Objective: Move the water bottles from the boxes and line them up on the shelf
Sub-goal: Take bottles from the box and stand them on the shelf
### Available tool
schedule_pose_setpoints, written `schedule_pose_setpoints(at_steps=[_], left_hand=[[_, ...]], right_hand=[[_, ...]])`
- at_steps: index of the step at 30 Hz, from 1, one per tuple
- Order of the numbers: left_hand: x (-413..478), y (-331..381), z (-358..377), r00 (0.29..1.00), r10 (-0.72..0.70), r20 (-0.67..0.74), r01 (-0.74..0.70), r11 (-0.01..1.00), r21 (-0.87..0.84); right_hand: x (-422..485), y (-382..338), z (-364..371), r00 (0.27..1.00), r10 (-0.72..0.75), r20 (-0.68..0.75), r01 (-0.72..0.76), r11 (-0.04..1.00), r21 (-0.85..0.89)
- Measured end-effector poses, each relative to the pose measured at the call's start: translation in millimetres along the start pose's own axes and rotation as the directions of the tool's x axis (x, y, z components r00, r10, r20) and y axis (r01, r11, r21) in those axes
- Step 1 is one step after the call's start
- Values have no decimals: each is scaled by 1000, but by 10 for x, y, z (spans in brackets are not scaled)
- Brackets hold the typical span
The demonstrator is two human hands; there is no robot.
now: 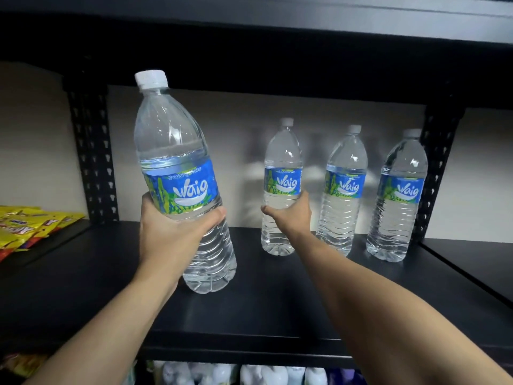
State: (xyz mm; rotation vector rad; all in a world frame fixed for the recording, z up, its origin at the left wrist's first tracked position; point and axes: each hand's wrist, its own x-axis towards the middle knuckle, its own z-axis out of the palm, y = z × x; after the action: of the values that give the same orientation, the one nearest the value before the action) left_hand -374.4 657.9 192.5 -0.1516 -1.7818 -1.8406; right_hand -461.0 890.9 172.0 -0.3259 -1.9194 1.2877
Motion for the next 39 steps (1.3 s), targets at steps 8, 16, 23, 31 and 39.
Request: schedule_pose_setpoints(at_steps=[8, 16, 23, 31, 39], left_hand=[[36, 47, 92, 1000, 4, 6, -4, 1000, -8], [14, 30, 207, 999, 4, 53, -5, 1000, 30], [50, 27, 284, 997, 41, 72, -46, 997, 64], [143, 0, 294, 994, 74, 84, -83, 991, 106], [208, -24, 295, 994, 65, 92, -79, 986, 148]], right_hand=[[-48, 34, -14, 999, -4, 46, 4, 1000, 4], [-53, 103, 16, 998, -32, 46, 30, 999, 43], [-10, 201, 76, 997, -51, 54, 48, 998, 51], [2, 212, 89, 995, -40, 86, 36, 998, 51], [-207, 171, -133, 976, 45, 214, -3, 982, -190]])
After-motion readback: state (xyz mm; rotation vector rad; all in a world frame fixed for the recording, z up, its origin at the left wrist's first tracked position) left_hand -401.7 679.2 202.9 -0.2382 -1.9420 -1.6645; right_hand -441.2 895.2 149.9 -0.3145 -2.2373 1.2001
